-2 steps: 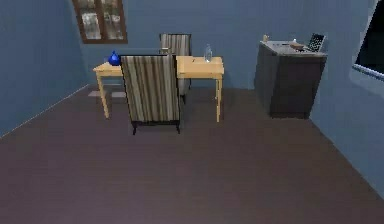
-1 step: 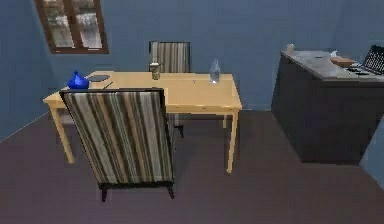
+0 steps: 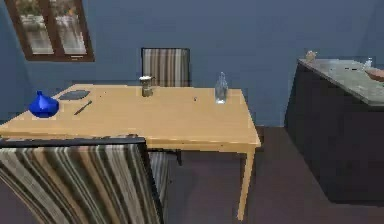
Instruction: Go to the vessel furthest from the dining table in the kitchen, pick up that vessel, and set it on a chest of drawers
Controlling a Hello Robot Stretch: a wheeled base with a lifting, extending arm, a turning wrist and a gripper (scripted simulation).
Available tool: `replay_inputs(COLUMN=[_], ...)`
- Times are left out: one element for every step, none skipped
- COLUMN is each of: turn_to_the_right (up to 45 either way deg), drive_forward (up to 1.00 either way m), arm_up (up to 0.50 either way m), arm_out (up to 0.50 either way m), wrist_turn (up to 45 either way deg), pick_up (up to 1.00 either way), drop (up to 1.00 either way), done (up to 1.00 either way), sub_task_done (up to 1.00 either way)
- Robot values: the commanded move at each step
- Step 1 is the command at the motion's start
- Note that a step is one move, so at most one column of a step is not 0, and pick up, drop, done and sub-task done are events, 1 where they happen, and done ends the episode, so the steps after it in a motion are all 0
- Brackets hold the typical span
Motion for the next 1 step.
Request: replay_inputs(turn_to_the_right=[36.0], drive_forward=[0.00], arm_up=[0.00], arm_out=[0.00], wrist_turn=[0.0], pick_up=[0.00], drop=[0.00], done=[0.00], sub_task_done=[0.00])
